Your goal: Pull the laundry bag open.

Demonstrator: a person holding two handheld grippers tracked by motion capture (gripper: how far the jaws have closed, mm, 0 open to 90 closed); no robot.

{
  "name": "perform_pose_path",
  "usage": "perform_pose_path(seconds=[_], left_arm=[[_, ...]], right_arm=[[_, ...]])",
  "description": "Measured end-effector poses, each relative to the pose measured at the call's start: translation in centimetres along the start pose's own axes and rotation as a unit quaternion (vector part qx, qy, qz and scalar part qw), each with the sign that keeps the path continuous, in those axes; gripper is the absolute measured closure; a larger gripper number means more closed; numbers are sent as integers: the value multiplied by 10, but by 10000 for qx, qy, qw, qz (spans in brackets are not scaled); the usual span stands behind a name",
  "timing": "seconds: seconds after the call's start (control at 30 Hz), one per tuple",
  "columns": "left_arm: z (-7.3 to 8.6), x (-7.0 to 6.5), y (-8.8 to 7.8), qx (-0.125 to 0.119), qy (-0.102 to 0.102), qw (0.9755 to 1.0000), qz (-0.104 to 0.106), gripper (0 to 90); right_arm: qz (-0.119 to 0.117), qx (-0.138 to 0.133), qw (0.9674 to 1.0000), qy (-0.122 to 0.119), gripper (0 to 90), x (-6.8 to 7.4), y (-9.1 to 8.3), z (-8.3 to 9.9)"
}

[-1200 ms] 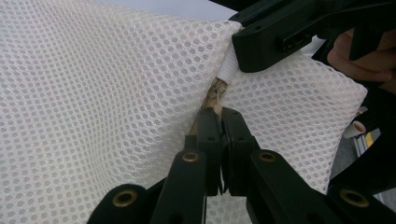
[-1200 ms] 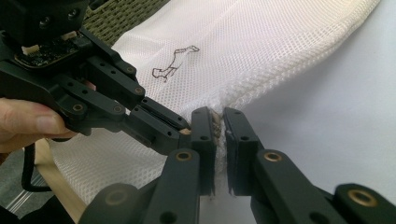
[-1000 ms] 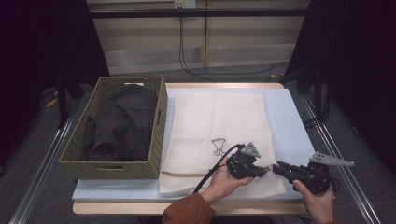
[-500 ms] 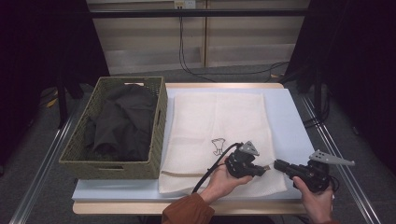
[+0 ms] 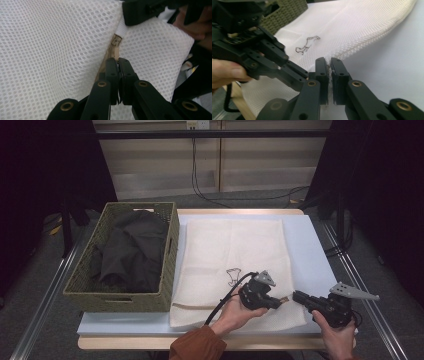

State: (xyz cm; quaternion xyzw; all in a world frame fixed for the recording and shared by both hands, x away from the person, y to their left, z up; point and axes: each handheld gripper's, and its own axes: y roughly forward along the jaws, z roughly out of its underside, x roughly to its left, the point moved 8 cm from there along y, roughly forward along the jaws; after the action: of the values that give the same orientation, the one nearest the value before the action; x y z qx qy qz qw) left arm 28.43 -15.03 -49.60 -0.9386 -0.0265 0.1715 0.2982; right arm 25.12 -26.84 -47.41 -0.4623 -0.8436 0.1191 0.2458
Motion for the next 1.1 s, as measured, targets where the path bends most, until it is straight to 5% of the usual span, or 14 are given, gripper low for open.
perform_pose_path(seconds=[0.33, 0.63, 0.73, 0.83, 1.1], left_arm=[[-4, -3, 14, -196, -165, 9993, 262, 803], [-3, 1, 13, -47, -258, 9996, 129, 873], [1, 4, 4, 267, -110, 9995, -140, 874], [3, 7, -2, 164, -166, 9997, -80, 874], [8, 8, -6, 173, -144, 9997, -73, 873]], right_arm=[[-125, -13, 9999, 80, 856, 2, 0, -1], [-26, 0, 10000, 60, 855, -1, -1, 0], [42, -66, 9998, 186, 856, -7, -5, 0], [39, -170, 9993, 331, 855, -16, -11, -3], [-13, -98, 9997, 225, 855, -10, -8, 0]])
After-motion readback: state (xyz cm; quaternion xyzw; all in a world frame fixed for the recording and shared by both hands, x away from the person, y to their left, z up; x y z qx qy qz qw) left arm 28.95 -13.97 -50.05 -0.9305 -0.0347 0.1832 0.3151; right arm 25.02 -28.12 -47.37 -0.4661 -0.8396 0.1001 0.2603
